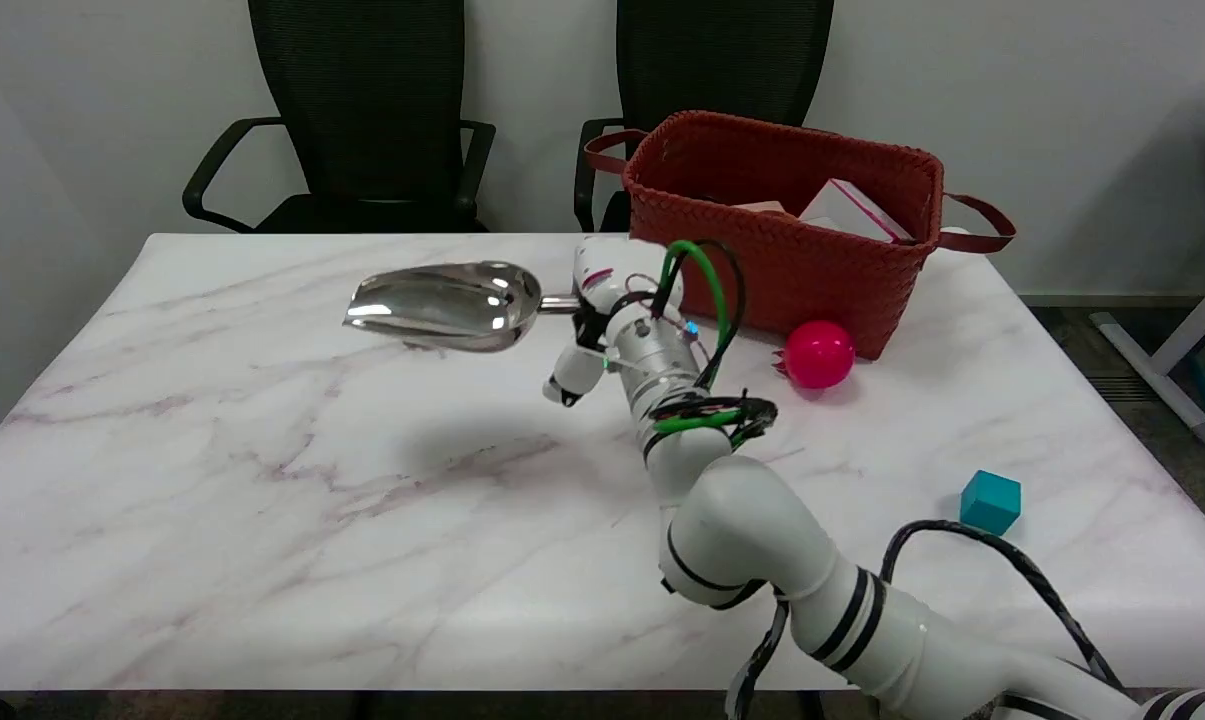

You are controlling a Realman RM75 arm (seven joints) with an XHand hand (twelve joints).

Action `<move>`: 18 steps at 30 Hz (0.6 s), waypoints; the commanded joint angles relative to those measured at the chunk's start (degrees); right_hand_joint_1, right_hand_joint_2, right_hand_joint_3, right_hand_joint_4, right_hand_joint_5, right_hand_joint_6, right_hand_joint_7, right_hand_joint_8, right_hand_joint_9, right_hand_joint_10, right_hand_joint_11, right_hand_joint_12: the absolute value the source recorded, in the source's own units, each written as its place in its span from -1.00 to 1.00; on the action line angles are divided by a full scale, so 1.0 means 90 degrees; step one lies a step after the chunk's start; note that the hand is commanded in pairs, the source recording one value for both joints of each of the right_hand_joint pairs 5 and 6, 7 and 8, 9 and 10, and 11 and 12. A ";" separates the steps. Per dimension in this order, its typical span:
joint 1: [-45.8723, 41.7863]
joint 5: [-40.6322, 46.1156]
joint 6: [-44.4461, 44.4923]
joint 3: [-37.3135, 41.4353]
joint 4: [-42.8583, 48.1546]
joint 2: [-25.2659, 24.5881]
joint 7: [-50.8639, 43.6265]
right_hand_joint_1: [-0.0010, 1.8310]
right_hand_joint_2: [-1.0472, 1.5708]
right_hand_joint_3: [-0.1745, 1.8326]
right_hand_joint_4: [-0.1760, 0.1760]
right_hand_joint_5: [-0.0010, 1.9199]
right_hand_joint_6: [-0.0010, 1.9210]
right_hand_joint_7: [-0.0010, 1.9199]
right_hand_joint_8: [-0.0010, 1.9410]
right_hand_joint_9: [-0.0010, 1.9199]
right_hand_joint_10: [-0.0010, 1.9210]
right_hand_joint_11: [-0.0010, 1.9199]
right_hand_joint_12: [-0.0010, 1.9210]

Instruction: Place the stainless steel scoop into the brown storage basket.

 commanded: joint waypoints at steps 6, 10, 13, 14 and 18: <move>0.0931 0.0721 -0.0206 0.0733 0.0380 0.1251 0.0039 0.32 -0.14 -0.25 0.00 0.87 0.87 0.95 0.93 0.97 0.97 0.84 0.84; 0.1183 0.0959 -0.0357 0.0881 0.0179 0.1486 0.0039 0.32 -0.14 -0.25 0.00 0.88 0.88 0.95 0.93 0.97 0.97 0.84 0.84; 0.1357 0.1033 -0.0481 0.1032 -0.0014 0.1639 0.0039 0.32 -0.14 -0.25 0.00 0.88 0.88 0.95 0.93 0.97 0.97 0.84 0.84; 0.1402 0.1033 -0.0533 0.1078 -0.0080 0.1671 0.0039 0.32 -0.14 -0.25 0.00 0.88 0.88 0.95 0.93 0.97 0.97 0.84 0.84; 0.1587 0.1042 -0.0817 0.1380 -0.0420 0.1769 0.0039 0.32 -0.14 -0.25 0.00 0.88 0.88 0.96 0.93 0.97 0.97 0.84 0.84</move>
